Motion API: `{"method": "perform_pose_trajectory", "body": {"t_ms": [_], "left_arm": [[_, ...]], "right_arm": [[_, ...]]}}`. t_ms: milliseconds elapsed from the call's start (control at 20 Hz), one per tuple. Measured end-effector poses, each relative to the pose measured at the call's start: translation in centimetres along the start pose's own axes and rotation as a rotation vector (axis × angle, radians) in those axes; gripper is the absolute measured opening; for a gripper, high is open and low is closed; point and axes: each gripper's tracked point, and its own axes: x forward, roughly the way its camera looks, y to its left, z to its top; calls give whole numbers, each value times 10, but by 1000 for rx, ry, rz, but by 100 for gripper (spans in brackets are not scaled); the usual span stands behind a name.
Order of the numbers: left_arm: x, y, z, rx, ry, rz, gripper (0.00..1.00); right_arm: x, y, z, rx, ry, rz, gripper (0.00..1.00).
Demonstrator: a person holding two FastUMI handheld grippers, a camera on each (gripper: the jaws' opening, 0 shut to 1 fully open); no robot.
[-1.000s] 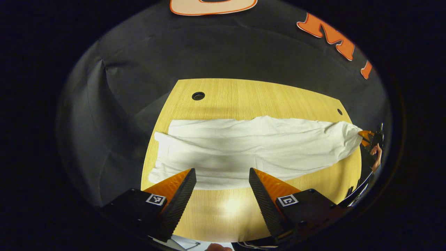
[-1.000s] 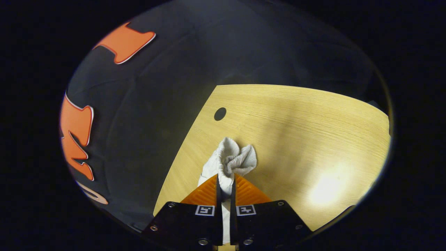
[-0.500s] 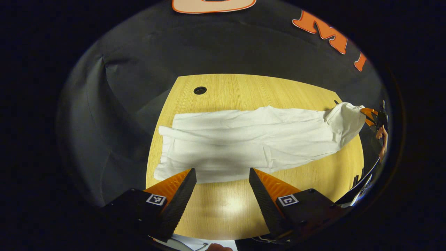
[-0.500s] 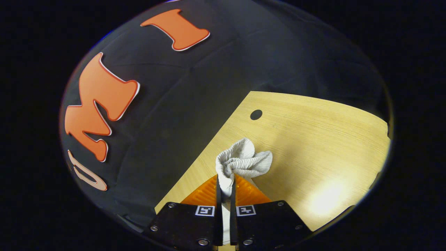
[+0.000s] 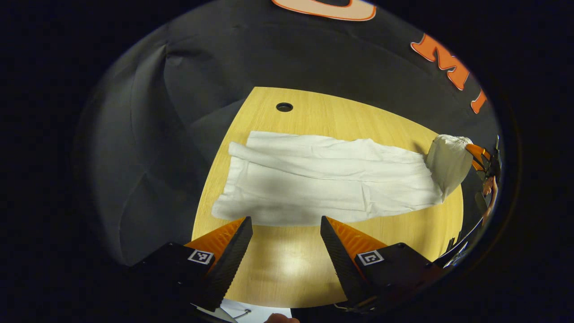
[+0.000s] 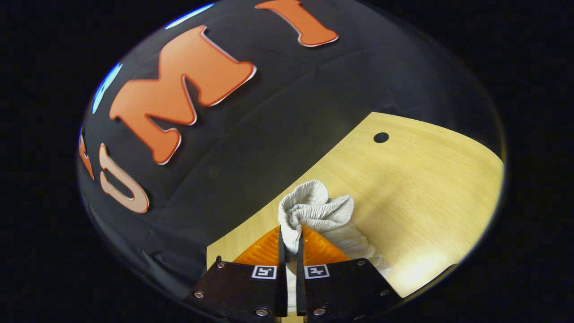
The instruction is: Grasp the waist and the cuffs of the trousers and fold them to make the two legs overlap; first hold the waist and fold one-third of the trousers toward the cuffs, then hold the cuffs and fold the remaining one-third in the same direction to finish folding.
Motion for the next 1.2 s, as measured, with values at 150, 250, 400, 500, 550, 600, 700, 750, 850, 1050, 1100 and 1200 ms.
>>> {"method": "perform_pose_trajectory", "body": {"t_ms": [150,250,400,500,550,600,700,750,850,1050,1100,1200], "left_arm": [[5,17,-3,-46,0,1,100],[9,27,-5,-82,3,-4,100],[17,39,-11,-148,7,-26,100],[18,45,-13,-206,11,-48,100],[19,47,-16,-242,16,-62,100],[20,49,-20,-275,21,-75,98],[24,51,-24,-351,30,-107,100],[27,51,-27,-389,35,-132,100],[34,43,-27,-499,44,-234,100],[30,59,-26,-662,22,-301,100],[30,64,-23,-677,17,-304,100],[33,69,-24,-700,1,-312,100]], "right_arm": [[0,-1,0,-90,33,11,8],[-1,-2,3,-147,57,16,8],[-5,-2,7,-238,95,27,8],[-7,-3,11,-304,128,33,10],[-9,-2,13,-329,145,37,12],[-11,0,12,-351,163,47,13],[-8,-2,6,-388,203,56,20],[-6,-3,3,-401,229,54,24],[-9,3,1,-394,284,64,34],[-14,12,-3,-412,298,97,52],[-11,14,-9,-415,307,93,54],[-12,13,-11,-425,311,90,59]]}}
